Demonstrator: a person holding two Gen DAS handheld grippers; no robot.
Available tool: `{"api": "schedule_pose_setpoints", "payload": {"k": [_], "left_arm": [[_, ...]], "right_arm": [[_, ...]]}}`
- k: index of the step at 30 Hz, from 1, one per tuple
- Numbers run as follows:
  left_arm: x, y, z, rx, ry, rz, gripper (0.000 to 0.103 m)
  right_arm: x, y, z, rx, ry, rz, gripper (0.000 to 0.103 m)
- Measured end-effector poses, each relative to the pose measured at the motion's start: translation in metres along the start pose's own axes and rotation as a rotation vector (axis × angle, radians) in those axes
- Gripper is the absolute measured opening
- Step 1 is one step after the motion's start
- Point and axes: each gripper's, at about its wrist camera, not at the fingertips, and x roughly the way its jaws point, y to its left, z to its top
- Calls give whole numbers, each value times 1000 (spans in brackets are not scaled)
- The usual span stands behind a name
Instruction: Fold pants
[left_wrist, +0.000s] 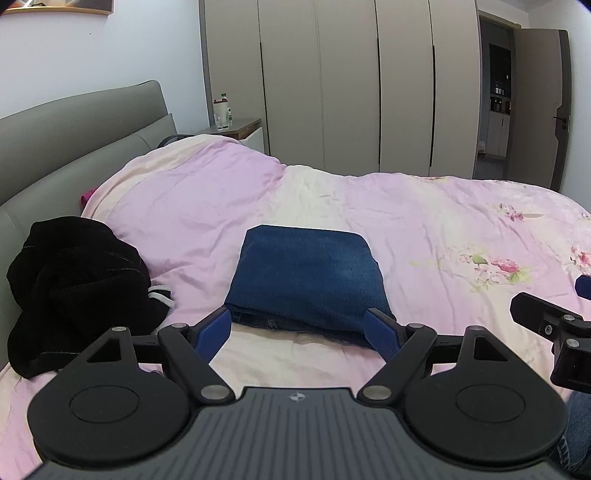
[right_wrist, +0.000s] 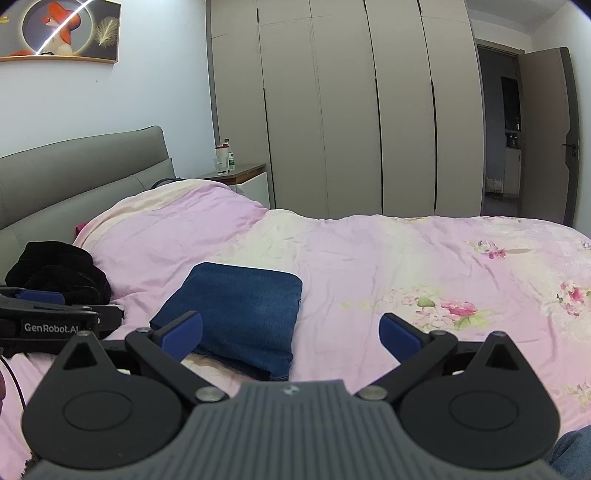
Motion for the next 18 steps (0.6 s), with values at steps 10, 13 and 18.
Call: {"api": "schedule_pose_setpoints", "payload": {"k": [10,13,18], "left_arm": [[-4,-1,1,15,-10,2,95],[-5,-2,1,20,-8,5,95],[-8,-3,1,20,-13,1,96]], "right_arm": [[-2,-4,0,18,-16,-10,98],[-5,-4,0,24,-26,-14,98],[-8,-4,0,29,-38,-17,98]]}}
